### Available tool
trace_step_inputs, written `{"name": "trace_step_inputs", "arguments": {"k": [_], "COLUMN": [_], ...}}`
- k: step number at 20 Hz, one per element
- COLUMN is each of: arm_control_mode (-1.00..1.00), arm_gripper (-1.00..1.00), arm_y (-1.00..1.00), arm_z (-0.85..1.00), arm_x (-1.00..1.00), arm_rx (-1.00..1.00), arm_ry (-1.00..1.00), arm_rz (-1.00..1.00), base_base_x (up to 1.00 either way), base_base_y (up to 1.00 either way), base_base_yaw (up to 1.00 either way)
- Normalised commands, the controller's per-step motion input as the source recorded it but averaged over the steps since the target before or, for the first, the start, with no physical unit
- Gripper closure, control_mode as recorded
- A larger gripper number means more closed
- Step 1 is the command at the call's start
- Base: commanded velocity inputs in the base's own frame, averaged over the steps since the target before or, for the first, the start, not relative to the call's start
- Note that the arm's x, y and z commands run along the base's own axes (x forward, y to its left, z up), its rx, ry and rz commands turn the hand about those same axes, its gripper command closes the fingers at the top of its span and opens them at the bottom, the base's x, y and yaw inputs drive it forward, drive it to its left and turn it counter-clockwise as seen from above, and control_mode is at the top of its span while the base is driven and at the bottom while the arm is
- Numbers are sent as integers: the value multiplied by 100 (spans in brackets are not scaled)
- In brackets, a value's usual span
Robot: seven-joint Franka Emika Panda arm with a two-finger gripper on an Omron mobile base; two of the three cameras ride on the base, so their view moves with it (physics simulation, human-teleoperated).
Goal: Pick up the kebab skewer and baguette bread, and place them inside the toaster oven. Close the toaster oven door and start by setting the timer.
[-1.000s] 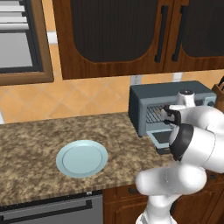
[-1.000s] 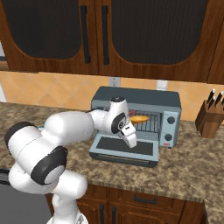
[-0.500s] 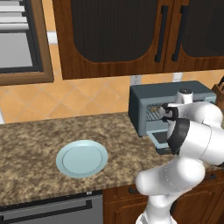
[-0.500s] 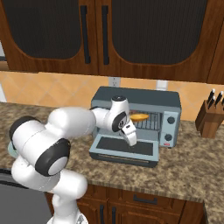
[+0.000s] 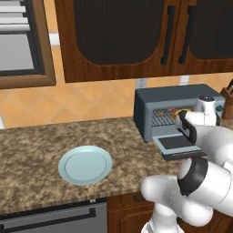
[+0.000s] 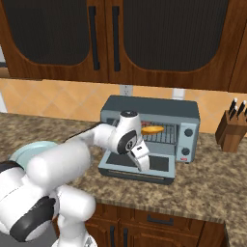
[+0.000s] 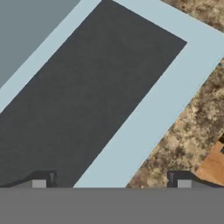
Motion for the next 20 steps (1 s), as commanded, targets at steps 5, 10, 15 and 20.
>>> {"name": "trace_step_inputs", "arguments": {"k": [5, 10, 15, 20], "arm_control_mode": [-100, -100, -100, -100], "arm_gripper": [-100, -100, -100, -100], "arm_y": [2, 9, 14, 20], "arm_z": [17, -6, -16, -34], "arm_x": [-100, -70, 10, 14], "arm_rx": [-1, -2, 0, -2], "arm_ry": [2, 0, 0, 0], "arm_rz": [35, 47, 36, 33], "base_base_x": [0, 0, 0, 0], "base_base_y": [0, 0, 0, 0], "base_base_yaw": [0, 0, 0, 0]}}
